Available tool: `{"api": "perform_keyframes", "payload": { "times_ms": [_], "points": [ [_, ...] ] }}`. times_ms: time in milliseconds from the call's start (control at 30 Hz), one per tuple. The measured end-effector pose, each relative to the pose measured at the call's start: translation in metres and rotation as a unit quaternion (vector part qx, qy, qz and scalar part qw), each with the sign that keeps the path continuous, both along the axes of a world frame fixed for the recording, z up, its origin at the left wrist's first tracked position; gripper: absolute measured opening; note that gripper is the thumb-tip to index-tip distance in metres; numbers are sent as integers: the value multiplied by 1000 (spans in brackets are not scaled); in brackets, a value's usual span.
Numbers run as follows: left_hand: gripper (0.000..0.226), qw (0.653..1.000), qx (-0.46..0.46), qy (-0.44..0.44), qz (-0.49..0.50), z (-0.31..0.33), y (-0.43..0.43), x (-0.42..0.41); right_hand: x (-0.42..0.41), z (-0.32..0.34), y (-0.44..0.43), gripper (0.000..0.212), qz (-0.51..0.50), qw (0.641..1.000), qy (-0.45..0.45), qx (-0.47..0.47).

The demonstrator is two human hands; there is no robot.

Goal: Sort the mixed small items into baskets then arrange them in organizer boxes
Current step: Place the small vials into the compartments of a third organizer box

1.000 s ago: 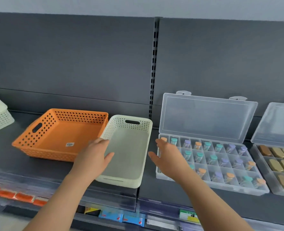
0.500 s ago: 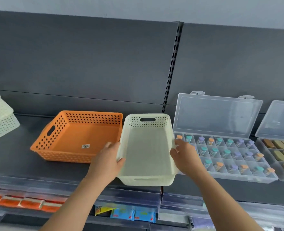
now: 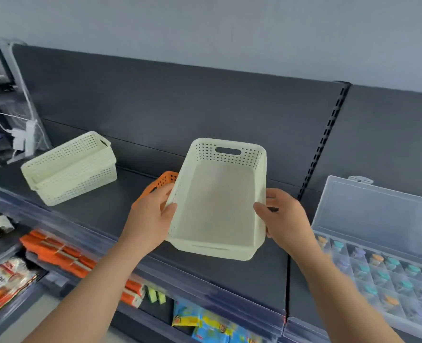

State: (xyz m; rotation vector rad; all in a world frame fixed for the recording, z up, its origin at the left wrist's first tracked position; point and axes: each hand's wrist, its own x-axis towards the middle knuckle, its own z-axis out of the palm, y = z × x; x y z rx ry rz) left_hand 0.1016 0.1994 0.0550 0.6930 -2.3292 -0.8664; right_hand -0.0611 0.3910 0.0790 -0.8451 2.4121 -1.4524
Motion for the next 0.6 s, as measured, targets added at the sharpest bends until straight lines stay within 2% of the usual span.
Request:
{"api": "perform_keyframes", "payload": {
  "times_ms": [133,300,400,467,500,600],
  "points": [
    [39,997,-1,-5,71,2,-61,49,25,5,-75,25,38,999,-15,-14],
    [37,982,41,66,171,12,-136,102,61,4,-187,36,64,998,-2,-29],
    [55,967,123,79,208,4,-196,135,81,6,-263,34,65,997,-16,-45],
    [73,954,200,103,200,2,-235,153,98,8,-315,29,60,996,-31,-57],
    [76,951,220,104,191,4,-253,159,107,8,-339,28,59,995,-41,-65],
    [42,951,233,135,154,12,-306,168,137,7,-407,32,62,992,-71,-88]
  ]
}}
